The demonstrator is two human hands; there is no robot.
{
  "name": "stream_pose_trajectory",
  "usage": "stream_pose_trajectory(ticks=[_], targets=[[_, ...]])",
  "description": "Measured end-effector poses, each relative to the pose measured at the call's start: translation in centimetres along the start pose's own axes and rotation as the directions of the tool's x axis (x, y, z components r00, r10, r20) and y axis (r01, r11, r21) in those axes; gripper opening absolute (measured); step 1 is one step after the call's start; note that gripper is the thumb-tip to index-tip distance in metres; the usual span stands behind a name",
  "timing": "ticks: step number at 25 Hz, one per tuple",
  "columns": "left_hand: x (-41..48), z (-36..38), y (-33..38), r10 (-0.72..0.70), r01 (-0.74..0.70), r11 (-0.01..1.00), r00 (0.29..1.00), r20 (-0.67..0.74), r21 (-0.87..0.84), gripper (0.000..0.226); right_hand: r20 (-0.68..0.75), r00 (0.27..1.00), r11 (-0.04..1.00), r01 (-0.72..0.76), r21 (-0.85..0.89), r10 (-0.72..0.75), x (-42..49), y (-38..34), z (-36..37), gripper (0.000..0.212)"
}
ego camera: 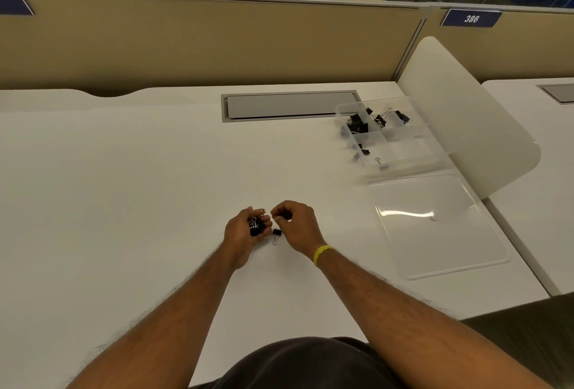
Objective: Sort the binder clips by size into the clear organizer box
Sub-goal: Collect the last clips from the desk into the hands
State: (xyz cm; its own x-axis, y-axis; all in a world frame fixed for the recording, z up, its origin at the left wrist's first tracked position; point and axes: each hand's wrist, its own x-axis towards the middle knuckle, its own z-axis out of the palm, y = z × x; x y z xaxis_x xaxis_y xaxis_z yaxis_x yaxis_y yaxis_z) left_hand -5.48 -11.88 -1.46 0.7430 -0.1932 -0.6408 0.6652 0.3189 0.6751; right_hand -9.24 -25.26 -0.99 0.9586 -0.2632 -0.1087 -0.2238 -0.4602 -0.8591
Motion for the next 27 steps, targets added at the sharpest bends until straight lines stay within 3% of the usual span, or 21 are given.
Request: stream_pose_trajectory(ticks=[3, 6, 9, 12, 15, 20, 27], targets=[[0.1, -0.5, 0.1, -0.004, 0.004, 1.0, 1.0, 0.004, 0.005, 0.031, 0.075, 0.995, 0.979, -0.043, -0.198, 0.058, -0.1, 1.6, -0.3, 0.022], [0.0, -0.7, 0.2, -0.001, 0.001, 1.0, 1.0, -0.008, 0.007, 0.031, 0.257, 0.965, 0.917, 0.047, -0.397, 0.061, -0.5, 2.5, 0.0, 0.038], [0.1, -0.8, 0.3, 0.004, -0.004, 1.0, 1.0, -0.005, 0.017, 0.031, 0.28, 0.959, 0.894, 0.085, -0.44, 0.047, -0.7, 2.7, 0.3, 0.037], [0.0, -0.9, 0.3, 0.008, -0.008, 0.999, 1.0, -0.004, 0.033, 0.031, 0.23, 0.972, 0.916, 0.051, -0.398, 0.046, -0.7, 2.5, 0.0, 0.021], [0.0, -0.8, 0.3, 0.006, -0.006, 0.999, 1.0, -0.006, 0.041, 0.031, 0.199, 0.975, 0.912, -0.006, -0.41, 0.095, -0.9, 2.7, -0.5, 0.019], [-0.1, 0.1, -0.1, 0.011, -0.011, 0.998, 1.0, -0.001, 0.058, 0.032, -0.004, 0.995, 0.995, -0.097, -0.03, 0.097, -0.9, 1.9, -0.7, 0.022], [-0.8, 3.7, -0.9, -0.024, 0.019, 0.996, 0.998, 0.061, 0.083, 0.038, 0.03, 0.999, 0.996, -0.018, 0.085, 0.016, -1.1, 0.0, -2.4, 0.004]])
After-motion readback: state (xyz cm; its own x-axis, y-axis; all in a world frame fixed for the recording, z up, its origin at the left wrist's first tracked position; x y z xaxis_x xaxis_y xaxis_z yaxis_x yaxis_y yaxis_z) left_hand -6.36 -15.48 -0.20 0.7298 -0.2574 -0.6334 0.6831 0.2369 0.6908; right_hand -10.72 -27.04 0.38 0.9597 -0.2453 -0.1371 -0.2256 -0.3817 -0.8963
